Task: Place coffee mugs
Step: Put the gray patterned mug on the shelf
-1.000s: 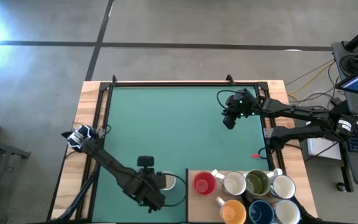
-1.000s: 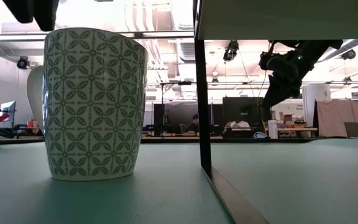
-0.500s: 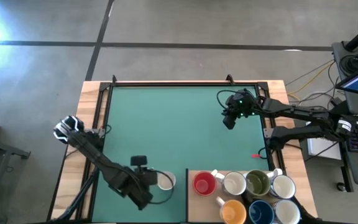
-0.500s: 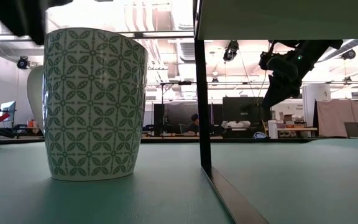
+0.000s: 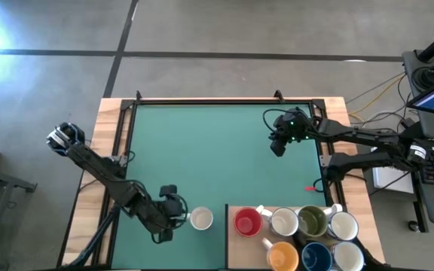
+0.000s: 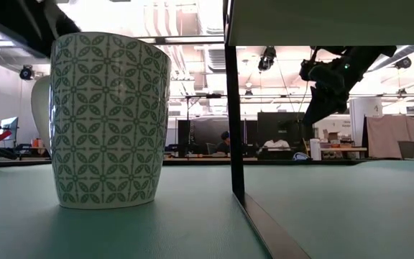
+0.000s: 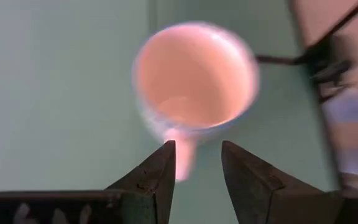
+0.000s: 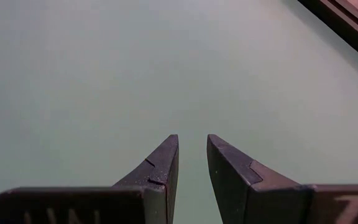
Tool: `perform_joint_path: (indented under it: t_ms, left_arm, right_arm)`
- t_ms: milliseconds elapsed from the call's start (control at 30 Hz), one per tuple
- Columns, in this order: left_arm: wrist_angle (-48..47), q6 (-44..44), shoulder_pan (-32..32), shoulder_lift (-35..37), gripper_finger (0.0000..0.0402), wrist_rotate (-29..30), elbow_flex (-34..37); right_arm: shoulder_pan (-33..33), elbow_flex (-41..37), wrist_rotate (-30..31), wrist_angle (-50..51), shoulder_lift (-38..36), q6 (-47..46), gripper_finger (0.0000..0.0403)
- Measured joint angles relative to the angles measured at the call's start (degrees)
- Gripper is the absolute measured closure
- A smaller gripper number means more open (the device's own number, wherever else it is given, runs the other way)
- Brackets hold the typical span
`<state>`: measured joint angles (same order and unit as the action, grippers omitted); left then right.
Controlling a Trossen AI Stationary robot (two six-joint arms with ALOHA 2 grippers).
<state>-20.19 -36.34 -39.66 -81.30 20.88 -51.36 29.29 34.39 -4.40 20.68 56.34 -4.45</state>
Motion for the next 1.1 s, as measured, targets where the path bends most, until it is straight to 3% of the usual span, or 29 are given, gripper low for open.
perform_joint_path:
  t_ms: [100,333,733,933,1100]
  left_arm:
    - [0.0,0.1,0.0,0.4,0.0289,2.8,2.3]
    - [0.8,0.0,0.1,0.1,0.0286,3.1,2.9]
    - [2.0,0.8,0.1,-1.9,0.0208,3.2,3.1]
    - [4.3,0.7,0.2,-4.6,0.022,3.1,3.1]
    - [4.0,0.7,0.2,-4.8,0.0284,3.1,3.1]
  right_arm:
    - [0.0,0.0,0.0,0.0,0.0,0.0,0.033]
    - [0.0,0.0,0.0,0.0,0.0,0.0,0.033]
    - [0.0,0.0,0.0,0.0,0.0,0.0,0.033]
    - [0.0,0.0,0.0,0.0,0.0,0.0,0.033]
    - [0.0,0.0,0.0,0.0,0.0,0.0,0.033]
